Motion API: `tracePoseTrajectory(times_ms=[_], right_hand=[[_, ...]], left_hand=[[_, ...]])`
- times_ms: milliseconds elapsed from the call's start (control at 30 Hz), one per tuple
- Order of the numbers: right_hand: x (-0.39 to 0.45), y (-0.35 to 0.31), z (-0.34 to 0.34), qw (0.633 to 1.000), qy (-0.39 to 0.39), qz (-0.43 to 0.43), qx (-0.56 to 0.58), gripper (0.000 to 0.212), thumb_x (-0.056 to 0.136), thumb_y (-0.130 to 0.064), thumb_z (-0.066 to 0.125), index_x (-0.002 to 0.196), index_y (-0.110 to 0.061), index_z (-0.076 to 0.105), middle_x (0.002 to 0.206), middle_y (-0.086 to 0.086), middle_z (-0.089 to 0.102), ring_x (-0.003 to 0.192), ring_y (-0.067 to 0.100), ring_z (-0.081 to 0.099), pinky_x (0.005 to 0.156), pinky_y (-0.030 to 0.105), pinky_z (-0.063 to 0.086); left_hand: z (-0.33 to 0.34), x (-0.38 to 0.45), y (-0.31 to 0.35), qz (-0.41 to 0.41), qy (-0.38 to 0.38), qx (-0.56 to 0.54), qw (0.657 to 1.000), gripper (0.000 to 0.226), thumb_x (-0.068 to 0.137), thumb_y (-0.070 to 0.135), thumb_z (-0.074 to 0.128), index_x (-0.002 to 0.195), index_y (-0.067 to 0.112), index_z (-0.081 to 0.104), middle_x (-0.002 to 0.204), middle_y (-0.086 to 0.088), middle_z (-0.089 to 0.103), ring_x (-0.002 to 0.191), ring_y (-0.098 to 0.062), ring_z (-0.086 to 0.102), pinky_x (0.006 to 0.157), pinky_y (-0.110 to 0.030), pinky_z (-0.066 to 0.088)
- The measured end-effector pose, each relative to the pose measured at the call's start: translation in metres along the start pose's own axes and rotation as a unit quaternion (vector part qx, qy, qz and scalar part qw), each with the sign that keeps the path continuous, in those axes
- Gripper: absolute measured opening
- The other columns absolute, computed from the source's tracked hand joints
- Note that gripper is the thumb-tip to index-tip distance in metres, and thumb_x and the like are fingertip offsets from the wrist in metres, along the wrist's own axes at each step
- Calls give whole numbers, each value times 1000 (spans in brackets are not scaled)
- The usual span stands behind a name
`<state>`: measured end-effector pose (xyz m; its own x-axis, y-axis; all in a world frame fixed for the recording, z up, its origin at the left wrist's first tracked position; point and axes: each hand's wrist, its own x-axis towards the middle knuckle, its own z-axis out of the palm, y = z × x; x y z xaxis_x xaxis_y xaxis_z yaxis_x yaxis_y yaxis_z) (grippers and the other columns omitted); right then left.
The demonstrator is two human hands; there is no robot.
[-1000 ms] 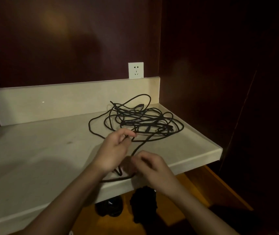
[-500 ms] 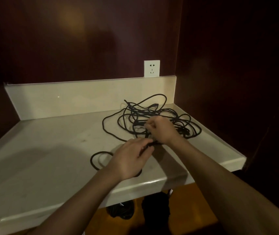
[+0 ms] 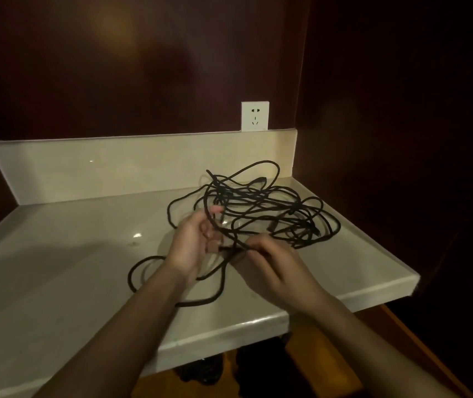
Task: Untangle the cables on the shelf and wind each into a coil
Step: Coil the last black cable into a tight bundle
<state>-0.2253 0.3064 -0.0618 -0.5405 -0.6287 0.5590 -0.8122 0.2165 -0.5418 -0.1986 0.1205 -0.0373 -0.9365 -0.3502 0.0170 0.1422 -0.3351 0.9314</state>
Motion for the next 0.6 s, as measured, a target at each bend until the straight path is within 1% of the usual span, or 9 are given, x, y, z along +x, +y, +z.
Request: tracePoseTrajectory(times_ms=[67, 133, 233, 300, 333, 433, 467, 533, 600], right_hand=[[-3, 2, -1, 1000, -5, 15, -8, 21, 102, -33, 44, 111, -21, 59, 101, -10, 63, 93, 8, 62, 76, 35, 53], [-2, 3, -4, 999, -13, 29, -16, 18, 101, -37, 45, 111, -27, 56, 102, -13, 63, 93, 5, 62, 75, 36, 54], [9, -8, -11, 1000, 23, 10, 15, 20, 100, -36, 50, 112, -24, 60, 101, -15, 63, 94, 3, 62, 76, 23, 53], [23, -23, -20, 996, 80, -16, 47, 25, 99, -35, 47, 110, -21, 64, 97, -18, 63, 93, 4, 63, 77, 19, 50], [31, -31, -25, 992, 106, -26, 62, 24, 100, -33, 47, 109, -19, 65, 96, -18, 64, 93, 4, 63, 77, 17, 49], [51, -54, -38, 983, 140, -51, 105, 20, 101, -22, 51, 102, -11, 68, 92, -6, 66, 88, 12, 63, 75, 25, 50], [57, -61, -41, 982, 143, -57, 113, 18, 101, -18, 52, 100, -9, 68, 89, -3, 66, 85, 13, 62, 73, 27, 49], [67, -73, -40, 978, 152, -52, 135, 16, 101, -15, 54, 97, -8, 68, 81, -2, 65, 75, 10, 59, 65, 25, 45], [74, -83, -38, 970, 166, -33, 173, 17, 101, -15, 54, 97, -7, 68, 66, -8, 57, 60, 3, 47, 55, 18, 36]], left_hand=[[-2, -5, 11, -25, -23, -148, 988, 33, 100, 25, 35, 105, 9, 64, 81, -4, 64, 61, -10, 60, 50, -20, 46], [-3, -9, 20, 0, -11, -138, 990, 27, 103, 27, 41, 105, 11, 61, 81, -4, 66, 67, -12, 61, 53, -22, 46], [-3, -17, 31, 102, 63, 55, 991, 19, 102, 17, 54, 122, 16, 54, 77, -3, 67, 62, -6, 61, 59, -25, 44], [-8, -28, 39, 176, 89, 220, 955, 26, 101, 38, 53, 112, 20, 69, 78, 5, 67, 65, 2, 60, 67, -24, 43], [-13, -35, 42, 212, 97, 293, 927, 43, 97, 55, 47, 102, 23, 76, 77, 8, 66, 70, 5, 59, 70, -22, 43], [-26, -51, 51, 304, 75, 409, 857, 70, 83, 83, 37, 82, 26, 78, 89, 5, 56, 96, -2, 54, 84, -22, 38], [-30, -53, 52, 321, 29, 402, 857, 64, 83, 81, 42, 82, 28, 77, 99, 3, 55, 107, -7, 52, 92, -24, 38], [-29, -61, 57, 288, -88, 307, 903, 51, 88, 69, 49, 91, 26, 76, 118, -4, 60, 121, -16, 55, 103, -34, 40], [-28, -67, 60, 239, -138, 207, 939, 44, 92, 60, 56, 114, 25, 70, 120, -10, 68, 117, -29, 63, 103, -49, 46]])
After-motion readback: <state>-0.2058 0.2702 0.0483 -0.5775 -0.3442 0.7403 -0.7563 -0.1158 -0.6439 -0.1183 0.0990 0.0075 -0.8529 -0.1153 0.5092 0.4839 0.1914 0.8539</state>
